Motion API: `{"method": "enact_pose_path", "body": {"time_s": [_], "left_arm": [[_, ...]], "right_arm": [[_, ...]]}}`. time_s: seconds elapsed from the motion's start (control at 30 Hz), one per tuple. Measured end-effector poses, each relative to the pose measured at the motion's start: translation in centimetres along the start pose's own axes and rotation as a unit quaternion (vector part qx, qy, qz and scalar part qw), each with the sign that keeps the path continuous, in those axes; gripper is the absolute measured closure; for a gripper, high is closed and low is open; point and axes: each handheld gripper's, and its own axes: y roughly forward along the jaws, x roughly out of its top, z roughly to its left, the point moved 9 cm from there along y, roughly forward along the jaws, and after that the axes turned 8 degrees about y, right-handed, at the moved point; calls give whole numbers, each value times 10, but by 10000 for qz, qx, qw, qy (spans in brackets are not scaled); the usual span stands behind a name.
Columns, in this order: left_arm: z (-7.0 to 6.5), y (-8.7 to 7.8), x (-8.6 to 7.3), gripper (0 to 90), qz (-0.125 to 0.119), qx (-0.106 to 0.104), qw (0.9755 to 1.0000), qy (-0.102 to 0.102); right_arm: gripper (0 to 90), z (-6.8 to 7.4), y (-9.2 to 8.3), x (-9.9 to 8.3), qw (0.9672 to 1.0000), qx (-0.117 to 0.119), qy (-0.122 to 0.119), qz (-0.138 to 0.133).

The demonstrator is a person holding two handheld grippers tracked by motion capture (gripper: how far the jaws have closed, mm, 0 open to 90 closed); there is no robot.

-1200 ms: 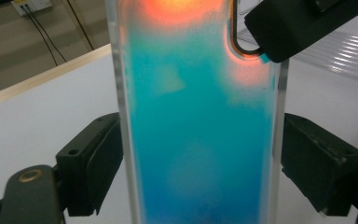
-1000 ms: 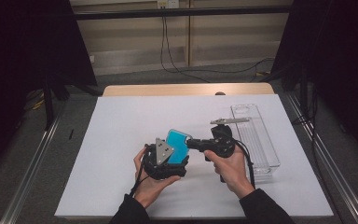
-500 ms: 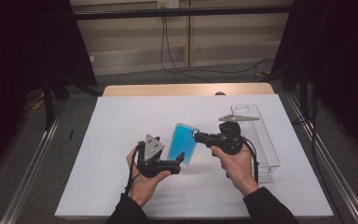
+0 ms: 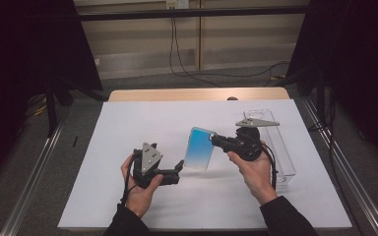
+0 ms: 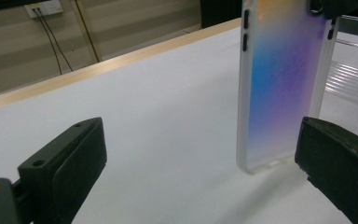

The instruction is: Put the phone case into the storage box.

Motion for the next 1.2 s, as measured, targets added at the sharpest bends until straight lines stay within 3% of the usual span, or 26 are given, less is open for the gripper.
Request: {"method": "enact_pose_path", "body": {"time_s": [0.2,0.4,0.83,1.1,1.2], "left_arm": [[17,-13,-11,25,14,95,9998,-172],[33,-26,-22,20,74,418,9984,-375],[42,-46,-30,29,-57,524,9982,-277],[46,-50,-30,31,-355,579,9969,-404],[48,-50,-34,21,-341,621,9963,-489]], "right_arm": [[833,-7,-3,7,9996,-166,-144,-170],[834,-11,-8,12,9991,-220,-177,-322],[840,-16,-18,19,9977,-235,-305,-560],[844,-25,-27,24,9966,-315,-319,-685],[844,-29,-31,26,9963,-382,-301,-707]]}}
